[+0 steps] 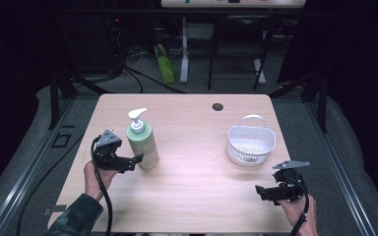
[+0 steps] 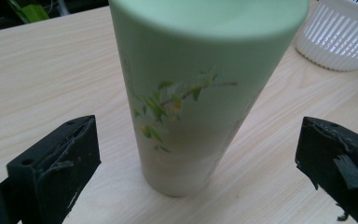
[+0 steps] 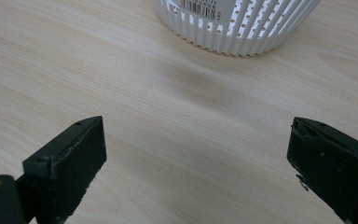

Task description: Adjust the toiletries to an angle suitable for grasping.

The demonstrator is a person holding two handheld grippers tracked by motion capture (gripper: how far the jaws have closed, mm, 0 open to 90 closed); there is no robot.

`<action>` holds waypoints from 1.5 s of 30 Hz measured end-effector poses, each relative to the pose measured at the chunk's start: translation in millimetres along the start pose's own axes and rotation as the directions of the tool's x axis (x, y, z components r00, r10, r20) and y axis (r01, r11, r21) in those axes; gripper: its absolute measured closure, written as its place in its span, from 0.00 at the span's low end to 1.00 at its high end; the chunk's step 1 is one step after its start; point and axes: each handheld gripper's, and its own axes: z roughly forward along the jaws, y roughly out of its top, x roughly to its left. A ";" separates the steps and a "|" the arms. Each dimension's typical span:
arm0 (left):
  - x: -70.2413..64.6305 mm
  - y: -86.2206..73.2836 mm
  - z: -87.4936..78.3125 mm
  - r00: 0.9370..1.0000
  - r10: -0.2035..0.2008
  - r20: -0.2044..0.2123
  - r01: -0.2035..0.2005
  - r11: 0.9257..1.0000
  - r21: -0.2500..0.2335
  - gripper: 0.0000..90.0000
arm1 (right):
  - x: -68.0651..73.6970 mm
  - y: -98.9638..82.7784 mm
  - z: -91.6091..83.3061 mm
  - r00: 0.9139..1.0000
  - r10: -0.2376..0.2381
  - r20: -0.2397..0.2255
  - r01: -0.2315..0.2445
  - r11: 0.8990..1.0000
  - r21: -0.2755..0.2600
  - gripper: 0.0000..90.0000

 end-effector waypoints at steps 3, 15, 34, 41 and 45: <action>-0.3 3.4 3.0 1.000 -0.013 0.000 0.013 0.999 -0.031 0.00 | -0.1 -0.4 0.5 1.000 0.001 0.000 -0.001 1.000 0.003 0.05; -1.0 10.1 12.1 0.999 -0.046 0.003 0.046 0.995 -0.089 0.00 | 0.1 -0.8 0.7 1.000 -0.002 0.004 0.002 1.000 0.006 0.04; -1.8 16.8 21.7 0.997 -0.082 -0.001 0.081 0.983 -0.163 0.00 | 0.3 -0.8 -0.8 1.000 -0.008 0.019 0.009 1.000 -0.002 0.05; -3.7 19.7 26.3 0.996 -0.086 0.000 0.085 0.979 -0.184 0.00 | 0.8 -1.2 0.7 1.000 -0.011 0.016 0.011 1.000 0.008 0.05; -4.5 20.3 29.9 0.995 -0.096 -0.011 0.092 0.976 -0.199 0.00 | 0.7 -1.2 0.0 1.000 -0.011 0.021 0.011 1.000 0.001 0.05</action>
